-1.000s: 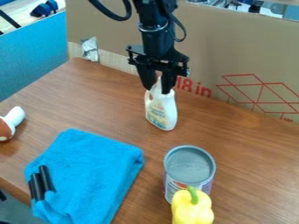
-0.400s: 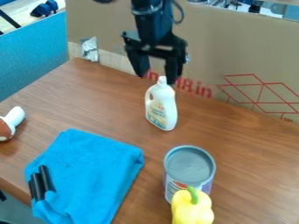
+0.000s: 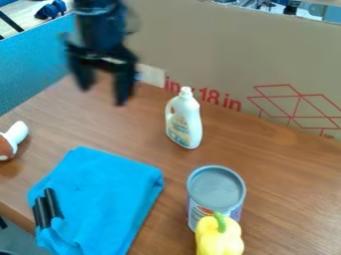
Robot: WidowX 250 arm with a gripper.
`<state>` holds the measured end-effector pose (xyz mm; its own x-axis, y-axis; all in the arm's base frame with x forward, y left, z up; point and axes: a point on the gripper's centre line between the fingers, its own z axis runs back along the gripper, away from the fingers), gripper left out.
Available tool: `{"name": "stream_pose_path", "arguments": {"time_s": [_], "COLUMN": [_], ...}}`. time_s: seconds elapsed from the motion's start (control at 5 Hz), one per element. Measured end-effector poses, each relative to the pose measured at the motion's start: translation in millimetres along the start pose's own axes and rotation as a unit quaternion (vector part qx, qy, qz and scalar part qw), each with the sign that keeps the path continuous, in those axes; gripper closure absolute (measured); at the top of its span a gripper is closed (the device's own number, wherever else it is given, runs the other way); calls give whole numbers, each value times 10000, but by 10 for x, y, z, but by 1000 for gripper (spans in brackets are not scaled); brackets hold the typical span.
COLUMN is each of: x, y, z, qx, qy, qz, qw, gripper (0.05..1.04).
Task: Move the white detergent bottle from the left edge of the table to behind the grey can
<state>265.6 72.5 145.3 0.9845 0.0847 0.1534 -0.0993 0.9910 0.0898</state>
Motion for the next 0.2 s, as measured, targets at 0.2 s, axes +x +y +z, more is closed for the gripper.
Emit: {"name": "stream_pose_path", "arguments": {"time_s": [0.2], "x": [-202], "y": [303], "z": [-130], "qx": [96], "qy": [150], "qz": [-91], "qw": [9998], "gripper": [78]}}
